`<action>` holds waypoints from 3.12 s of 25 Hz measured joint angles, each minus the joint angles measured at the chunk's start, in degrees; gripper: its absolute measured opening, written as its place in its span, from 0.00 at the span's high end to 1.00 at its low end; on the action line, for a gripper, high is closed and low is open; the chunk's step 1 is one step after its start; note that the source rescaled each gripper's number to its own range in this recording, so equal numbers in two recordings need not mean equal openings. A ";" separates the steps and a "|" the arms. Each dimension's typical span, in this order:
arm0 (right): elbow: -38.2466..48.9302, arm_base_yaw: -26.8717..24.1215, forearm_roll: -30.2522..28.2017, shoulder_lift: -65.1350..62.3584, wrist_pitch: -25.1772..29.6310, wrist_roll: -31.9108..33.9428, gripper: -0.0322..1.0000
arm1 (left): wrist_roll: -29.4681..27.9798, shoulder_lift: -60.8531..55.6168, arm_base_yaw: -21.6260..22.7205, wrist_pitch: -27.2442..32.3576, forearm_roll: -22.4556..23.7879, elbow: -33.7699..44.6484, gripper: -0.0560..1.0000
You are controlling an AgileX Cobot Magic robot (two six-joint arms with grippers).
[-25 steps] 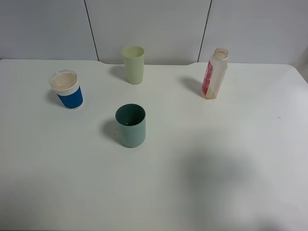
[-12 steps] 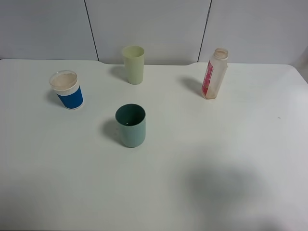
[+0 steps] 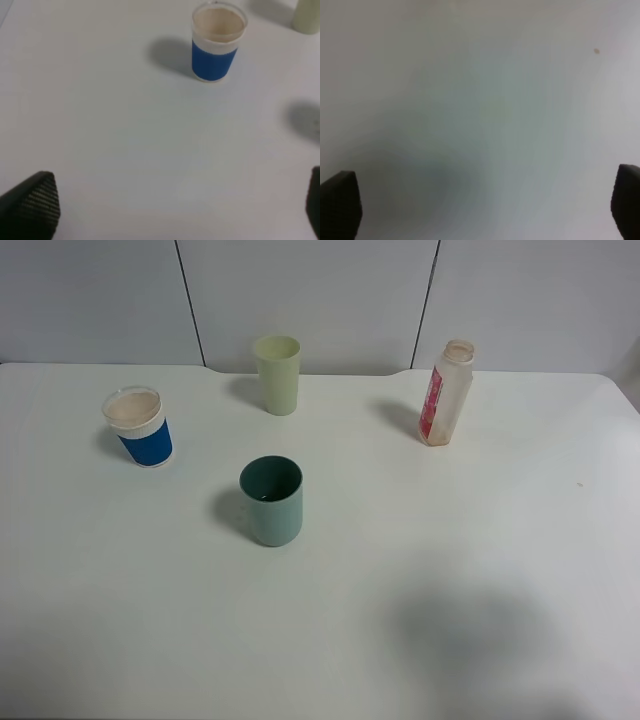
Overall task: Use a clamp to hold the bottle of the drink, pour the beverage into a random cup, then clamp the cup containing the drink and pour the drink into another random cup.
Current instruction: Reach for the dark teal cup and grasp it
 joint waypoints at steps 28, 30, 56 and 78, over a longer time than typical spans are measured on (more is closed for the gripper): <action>0.00 -8.06 0.00 0.00 0.00 0.00 0.00 | 0.00 0.00 0.00 0.00 0.00 0.00 0.00; 0.00 -10.36 0.00 0.00 0.00 0.00 0.00 | 0.00 0.00 0.00 0.00 0.00 0.00 0.00; 0.00 -14.45 0.00 0.00 0.00 0.00 0.00 | 0.00 0.00 0.00 0.00 0.00 0.00 0.00; 0.00 -14.45 0.00 0.00 0.00 0.00 0.00 | -0.64 0.00 0.00 -3.66 -0.79 -0.69 0.00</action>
